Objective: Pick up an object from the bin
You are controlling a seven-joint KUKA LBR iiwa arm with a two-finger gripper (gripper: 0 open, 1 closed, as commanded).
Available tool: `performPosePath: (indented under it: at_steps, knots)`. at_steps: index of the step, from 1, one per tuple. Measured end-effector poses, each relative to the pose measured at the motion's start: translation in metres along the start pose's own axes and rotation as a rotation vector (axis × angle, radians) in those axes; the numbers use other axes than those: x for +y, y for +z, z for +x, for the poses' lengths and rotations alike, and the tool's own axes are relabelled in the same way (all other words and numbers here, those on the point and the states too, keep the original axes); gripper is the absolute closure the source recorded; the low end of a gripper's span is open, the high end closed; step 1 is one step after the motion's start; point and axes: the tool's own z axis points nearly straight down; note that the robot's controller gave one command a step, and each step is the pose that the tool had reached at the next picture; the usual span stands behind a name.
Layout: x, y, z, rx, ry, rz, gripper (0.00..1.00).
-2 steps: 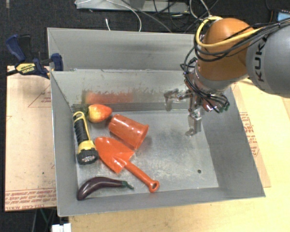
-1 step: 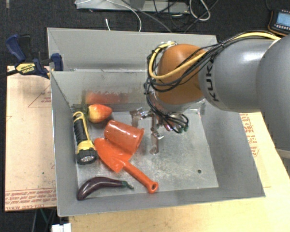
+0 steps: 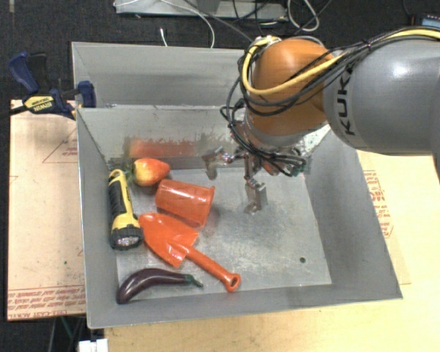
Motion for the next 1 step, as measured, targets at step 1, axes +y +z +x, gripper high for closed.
performPosePath:
  at_steps: [1]
  knots:
    - [0.0776,0.0858,-0.0377,0.013,0.262,-0.018,0.0]
